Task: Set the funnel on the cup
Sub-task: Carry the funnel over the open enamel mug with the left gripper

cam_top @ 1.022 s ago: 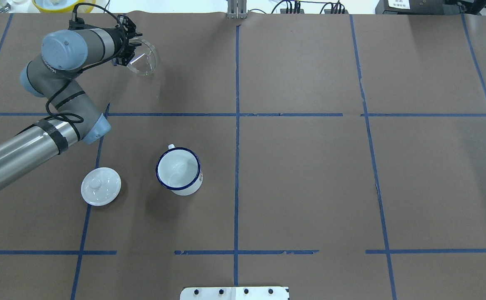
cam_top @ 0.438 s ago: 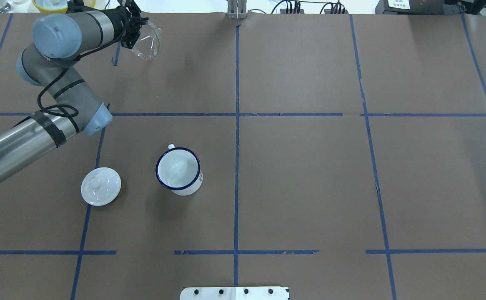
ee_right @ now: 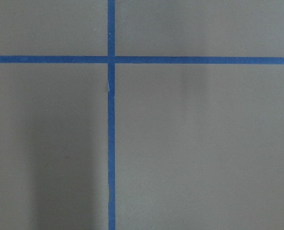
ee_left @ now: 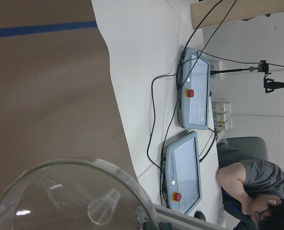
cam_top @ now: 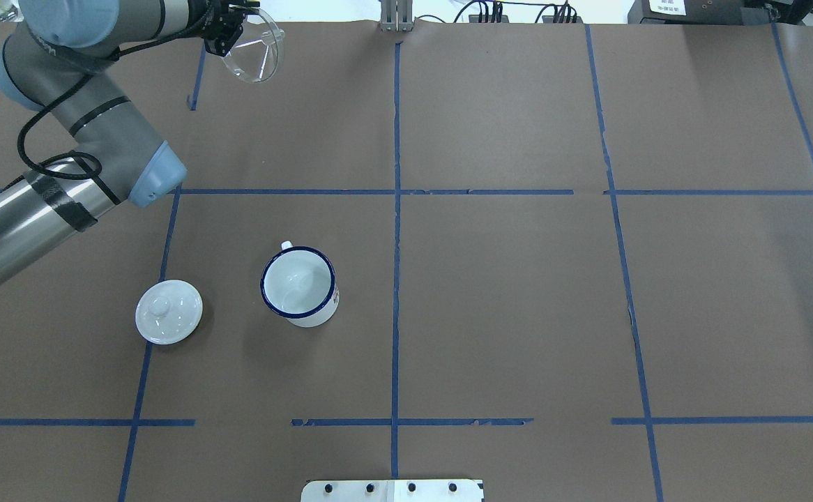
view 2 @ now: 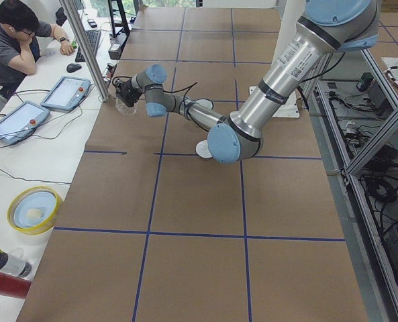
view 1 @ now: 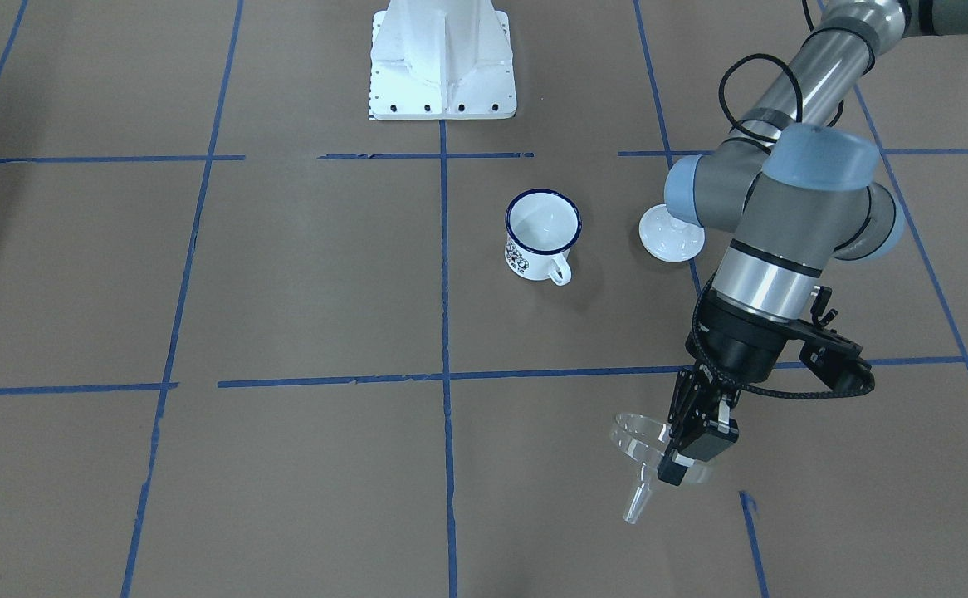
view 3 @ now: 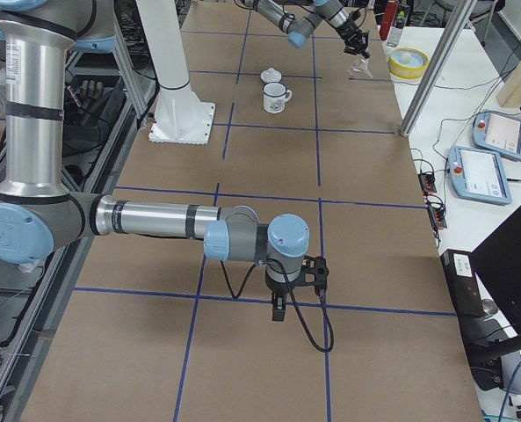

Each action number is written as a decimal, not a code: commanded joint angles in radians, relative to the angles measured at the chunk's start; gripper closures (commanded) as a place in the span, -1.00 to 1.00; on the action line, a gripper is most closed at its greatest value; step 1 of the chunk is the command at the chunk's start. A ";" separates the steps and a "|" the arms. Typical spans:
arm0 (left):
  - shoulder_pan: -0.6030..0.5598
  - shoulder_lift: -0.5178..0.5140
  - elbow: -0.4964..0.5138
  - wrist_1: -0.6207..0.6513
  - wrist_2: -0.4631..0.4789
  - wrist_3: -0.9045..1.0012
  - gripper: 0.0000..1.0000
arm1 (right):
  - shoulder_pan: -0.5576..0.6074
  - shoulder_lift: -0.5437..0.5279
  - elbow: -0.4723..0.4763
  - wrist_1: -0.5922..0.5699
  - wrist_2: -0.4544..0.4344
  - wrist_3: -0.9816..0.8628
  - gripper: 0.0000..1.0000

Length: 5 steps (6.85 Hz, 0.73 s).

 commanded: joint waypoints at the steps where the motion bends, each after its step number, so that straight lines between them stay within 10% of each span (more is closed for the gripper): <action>1: -0.004 -0.018 -0.283 0.442 -0.135 0.129 1.00 | 0.000 0.000 0.000 0.000 0.000 0.000 -1.00; 5: 0.075 -0.318 -0.432 1.224 -0.350 0.370 1.00 | 0.000 0.000 0.000 0.000 0.000 0.000 -1.00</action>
